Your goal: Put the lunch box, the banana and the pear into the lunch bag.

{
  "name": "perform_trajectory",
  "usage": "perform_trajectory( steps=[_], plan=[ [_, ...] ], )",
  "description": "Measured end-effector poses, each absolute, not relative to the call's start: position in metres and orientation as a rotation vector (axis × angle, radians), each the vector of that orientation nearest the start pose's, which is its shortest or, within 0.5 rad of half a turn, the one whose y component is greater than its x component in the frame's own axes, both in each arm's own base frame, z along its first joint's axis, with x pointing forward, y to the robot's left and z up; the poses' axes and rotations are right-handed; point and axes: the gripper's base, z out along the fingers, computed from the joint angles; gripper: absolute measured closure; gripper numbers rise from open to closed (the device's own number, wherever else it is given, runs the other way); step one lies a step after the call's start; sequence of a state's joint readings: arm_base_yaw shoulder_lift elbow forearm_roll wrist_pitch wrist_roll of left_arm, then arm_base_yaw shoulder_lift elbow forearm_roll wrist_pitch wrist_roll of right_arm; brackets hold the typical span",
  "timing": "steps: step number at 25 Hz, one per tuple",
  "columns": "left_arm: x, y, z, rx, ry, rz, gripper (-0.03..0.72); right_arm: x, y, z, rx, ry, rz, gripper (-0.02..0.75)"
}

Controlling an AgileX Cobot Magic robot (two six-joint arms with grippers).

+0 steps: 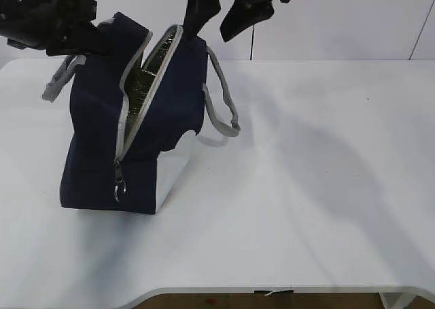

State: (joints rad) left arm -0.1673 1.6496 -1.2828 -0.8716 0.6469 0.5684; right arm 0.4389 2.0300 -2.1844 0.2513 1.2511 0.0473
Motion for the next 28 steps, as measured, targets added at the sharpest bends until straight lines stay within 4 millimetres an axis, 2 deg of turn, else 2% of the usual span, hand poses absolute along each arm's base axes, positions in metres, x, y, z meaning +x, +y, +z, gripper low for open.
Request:
perform_trajectory(
  steps=[6,15,18,22,24,28],
  plan=[
    [0.356,-0.103,0.3,0.22,2.299,-0.739,0.693,0.41,0.203,0.346,-0.416,2.628,0.57,0.265],
    [0.356,-0.103,0.3,0.221,2.299,-0.738,0.693,0.437,0.178,0.322,-0.252,2.67,0.84,0.266],
    [0.356,-0.103,0.3,0.221,2.299,-0.738,0.693,0.441,0.177,0.319,-0.235,2.657,0.94,0.266],
    [0.356,-0.103,0.3,0.22,2.298,-0.738,0.693,0.446,0.185,0.305,-0.229,2.662,1.062,0.271],
    [0.356,-0.103,0.3,0.22,2.298,-0.738,0.693,0.448,0.187,0.298,-0.231,2.666,1.092,0.301],
    [0.356,-0.103,0.3,0.218,2.298,-0.74,0.693,0.449,0.188,0.298,-0.229,2.666,1.095,0.428]
  ],
)
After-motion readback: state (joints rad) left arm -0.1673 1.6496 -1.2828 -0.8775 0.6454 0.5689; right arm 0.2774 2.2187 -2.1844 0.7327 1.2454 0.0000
